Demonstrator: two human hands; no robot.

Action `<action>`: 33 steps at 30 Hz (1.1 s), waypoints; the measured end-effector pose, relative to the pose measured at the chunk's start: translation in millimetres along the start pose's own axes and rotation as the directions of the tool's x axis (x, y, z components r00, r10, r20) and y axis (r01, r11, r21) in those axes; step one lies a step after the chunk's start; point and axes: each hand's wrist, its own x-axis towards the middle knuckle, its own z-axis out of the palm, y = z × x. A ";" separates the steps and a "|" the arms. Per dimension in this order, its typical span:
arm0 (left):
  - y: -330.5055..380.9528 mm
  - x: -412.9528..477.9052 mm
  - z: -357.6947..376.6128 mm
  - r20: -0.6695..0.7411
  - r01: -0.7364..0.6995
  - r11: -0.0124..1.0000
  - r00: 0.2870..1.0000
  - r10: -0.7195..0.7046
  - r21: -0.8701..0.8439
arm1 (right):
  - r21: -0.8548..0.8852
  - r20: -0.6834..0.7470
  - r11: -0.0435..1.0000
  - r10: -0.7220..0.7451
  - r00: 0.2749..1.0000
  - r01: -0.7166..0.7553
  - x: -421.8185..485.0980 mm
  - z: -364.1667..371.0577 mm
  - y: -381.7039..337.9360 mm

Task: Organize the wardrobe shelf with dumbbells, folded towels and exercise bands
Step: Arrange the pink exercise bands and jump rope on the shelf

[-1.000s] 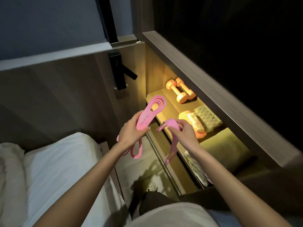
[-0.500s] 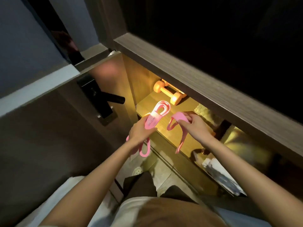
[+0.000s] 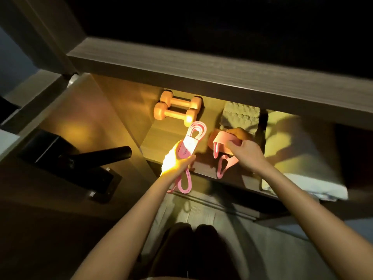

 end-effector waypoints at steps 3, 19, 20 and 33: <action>-19.9 24.6 15.9 -0.021 -0.037 0.999 0.999 0.036 -0.039 | -0.018 -0.078 1.000 0.001 0.997 -0.003 13.6 16.5 15.3; -82.0 74.2 12.6 0.072 -0.439 0.717 0.874 0.480 0.542 | -0.271 -0.249 0.897 -0.416 0.874 0.350 23.0 86.0 94.1; -79.8 75.0 10.8 0.095 -0.444 0.693 0.872 0.481 0.568 | -0.323 -0.233 0.881 -0.428 0.873 0.345 23.4 84.7 96.0; -55.2 113.2 20.2 0.313 -0.455 0.457 0.881 0.354 0.765 | -0.679 -0.230 0.734 -0.236 0.944 0.018 44.7 83.8 137.1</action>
